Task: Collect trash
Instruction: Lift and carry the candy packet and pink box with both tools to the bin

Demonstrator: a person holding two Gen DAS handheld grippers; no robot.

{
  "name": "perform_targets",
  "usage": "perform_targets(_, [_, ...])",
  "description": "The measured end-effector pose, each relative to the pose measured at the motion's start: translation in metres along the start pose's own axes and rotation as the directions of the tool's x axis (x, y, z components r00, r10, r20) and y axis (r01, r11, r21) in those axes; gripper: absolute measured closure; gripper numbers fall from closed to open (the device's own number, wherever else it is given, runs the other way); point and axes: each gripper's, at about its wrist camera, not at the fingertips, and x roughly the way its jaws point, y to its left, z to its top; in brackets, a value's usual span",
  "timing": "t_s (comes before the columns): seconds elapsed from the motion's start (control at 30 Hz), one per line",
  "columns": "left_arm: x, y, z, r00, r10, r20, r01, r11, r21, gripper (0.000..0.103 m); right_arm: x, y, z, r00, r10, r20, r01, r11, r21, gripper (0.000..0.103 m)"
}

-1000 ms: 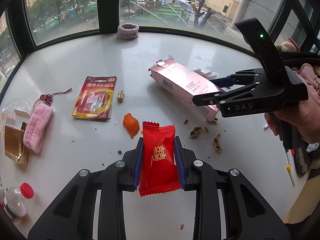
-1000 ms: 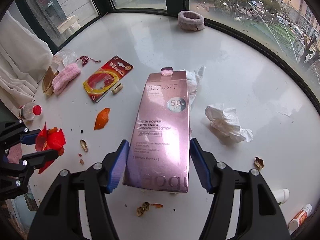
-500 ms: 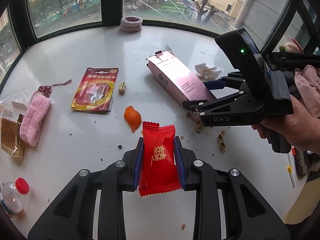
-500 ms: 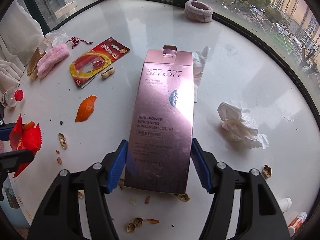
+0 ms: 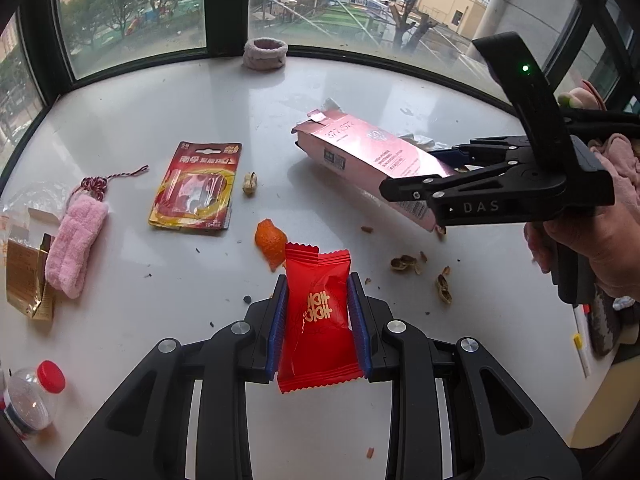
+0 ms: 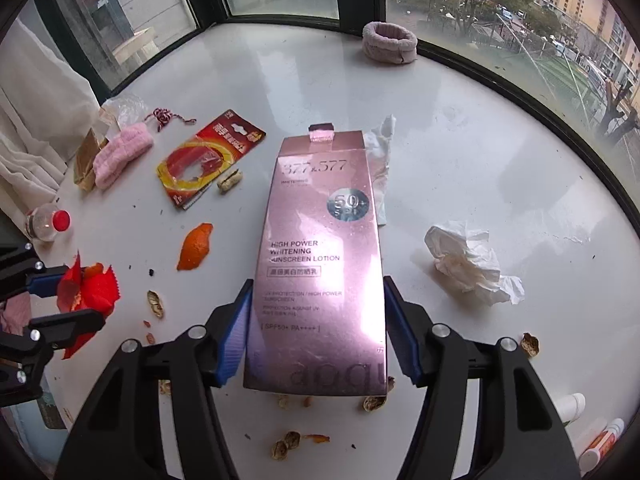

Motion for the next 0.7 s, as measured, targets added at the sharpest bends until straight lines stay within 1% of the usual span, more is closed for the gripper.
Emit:
perform_targets(0.1, [-0.01,0.003,-0.001,1.0,-0.004,0.012,0.004,1.0,-0.021,0.076,-0.017,-0.011,0.0,0.998,0.067,0.007,-0.067,0.991,0.119,0.045])
perform_targets(0.23, [-0.027,0.006,-0.003,0.999,-0.009,0.038,0.011,0.999,-0.053,0.076,-0.036,-0.017,-0.003,0.994,0.108,0.022,-0.11,0.972,0.21,0.045])
perform_targets(0.3, [-0.035,0.006,-0.004,0.999,-0.007,0.052,0.01,0.998,-0.056,0.076,-0.047,-0.016,-0.005,0.993,0.115,0.036,-0.12,0.966,0.227,0.045])
perform_targets(0.47, [-0.056,0.003,-0.007,0.996,-0.005,0.087,0.01,0.998,-0.056,0.076,-0.073,0.0,-0.005,0.991,0.117,0.065,-0.127,0.973,0.19,0.045])
perform_targets(0.7, [-0.087,0.0,-0.02,0.992,0.011,0.125,-0.004,0.998,-0.058,0.076,-0.099,0.042,-0.012,0.989,0.118,0.083,-0.125,0.989,0.082,0.045])
